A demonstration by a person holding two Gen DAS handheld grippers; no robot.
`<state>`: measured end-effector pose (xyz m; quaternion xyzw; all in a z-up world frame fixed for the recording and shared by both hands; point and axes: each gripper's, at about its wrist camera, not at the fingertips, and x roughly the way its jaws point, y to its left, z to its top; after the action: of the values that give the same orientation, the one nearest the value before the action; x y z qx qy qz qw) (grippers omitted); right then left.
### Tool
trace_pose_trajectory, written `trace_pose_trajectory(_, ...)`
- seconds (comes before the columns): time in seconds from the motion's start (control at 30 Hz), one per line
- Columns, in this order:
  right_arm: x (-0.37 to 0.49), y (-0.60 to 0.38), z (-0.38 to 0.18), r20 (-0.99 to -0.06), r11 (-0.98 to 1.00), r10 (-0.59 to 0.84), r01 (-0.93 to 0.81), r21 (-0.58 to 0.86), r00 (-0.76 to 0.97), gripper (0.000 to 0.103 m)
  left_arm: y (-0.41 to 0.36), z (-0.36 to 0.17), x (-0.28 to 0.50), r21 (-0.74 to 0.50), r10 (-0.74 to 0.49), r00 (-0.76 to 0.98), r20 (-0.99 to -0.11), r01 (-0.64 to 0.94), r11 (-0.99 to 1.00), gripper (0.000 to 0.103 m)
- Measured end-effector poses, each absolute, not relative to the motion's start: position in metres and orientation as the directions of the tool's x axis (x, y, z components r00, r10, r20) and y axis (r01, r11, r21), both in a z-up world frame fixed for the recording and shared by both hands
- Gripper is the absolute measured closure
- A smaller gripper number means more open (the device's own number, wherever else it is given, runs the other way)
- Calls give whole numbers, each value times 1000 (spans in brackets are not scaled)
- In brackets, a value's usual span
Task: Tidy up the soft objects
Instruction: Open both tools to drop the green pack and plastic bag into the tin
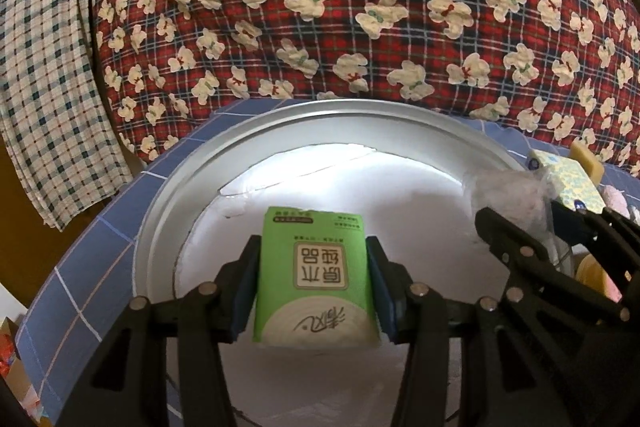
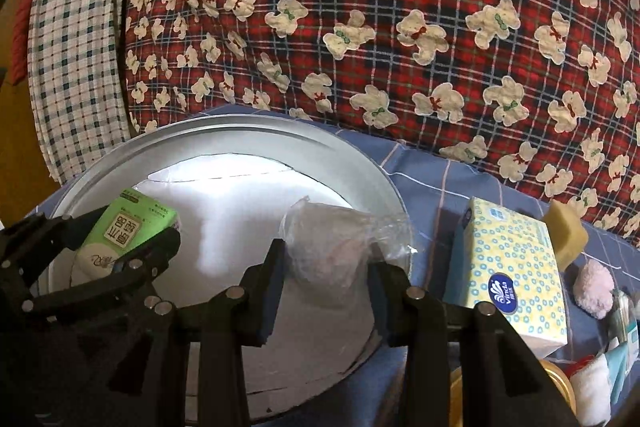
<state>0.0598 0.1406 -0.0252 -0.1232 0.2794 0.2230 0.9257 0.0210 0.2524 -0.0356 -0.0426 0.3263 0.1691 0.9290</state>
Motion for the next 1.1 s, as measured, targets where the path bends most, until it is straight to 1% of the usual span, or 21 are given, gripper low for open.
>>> trace_pose_trajectory(0.07,60,140,-25,-571,868,354,-488,-95,741,60,253,-35,20,42,307,726,-616,-359,932,39)
trace_pose_trajectory(0.1,58,138,-23,-563,868,358,-488,-93,745,59,254,-34,18,48,329,720,-611,-382,923,28)
trace_pose_trajectory(0.13,57,137,-22,-552,870,359,-484,-94,752,53,257,-34,16,44,350,713,-607,-410,911,27)
trace_pose_trajectory(0.17,53,134,-20,-532,874,357,-476,-99,768,49,261,-33,13,31,358,715,-600,-427,904,27)
trace_pose_trajectory(0.2,51,132,-18,-515,878,354,-468,-106,781,42,264,-31,10,11,352,729,-587,-427,904,23)
trace_pose_trajectory(0.23,49,130,-14,-495,880,356,-463,-108,793,38,264,-30,8,3,351,736,-579,-429,903,16)
trace_pose_trajectory(0.3,46,124,-9,-469,879,383,-470,-80,796,36,267,-28,3,-2,380,734,-563,-461,888,7)
trace_pose_trajectory(0.33,45,122,-7,-462,877,397,-476,-63,793,34,269,-27,1,-9,390,734,-556,-474,880,5)
trace_pose_trajectory(0.4,43,116,-4,-440,875,423,-483,-29,792,29,271,-24,-5,-33,388,752,-532,-477,878,2)
trace_pose_trajectory(0.43,41,113,-1,-420,875,433,-483,-15,797,28,272,-22,-8,-41,391,758,-522,-480,876,0)
trace_pose_trajectory(0.5,39,107,4,-391,874,452,-486,13,802,26,271,-18,-12,-50,393,771,-501,-480,876,0)
trace_pose_trajectory(0.57,35,100,10,-353,874,468,-485,46,810,23,268,-15,-12,-43,389,777,-494,-469,882,0)
trace_pose_trajectory(0.67,29,92,15,-314,886,452,-460,50,835,22,259,-15,-12,-17,389,781,-489,-454,891,0)
trace_pose_trajectory(0.8,25,81,16,-297,901,426,-429,58,855,21,244,-16,-14,-9,378,792,-479,-436,900,0)
trace_pose_trajectory(0.97,22,66,15,-300,922,379,-383,47,875,21,227,-16,-16,15,374,803,-463,-415,910,0)
trace_pose_trajectory(1.1,17,54,14,-295,926,371,-376,41,880,21,218,-14,-21,14,377,813,-444,-414,910,0)
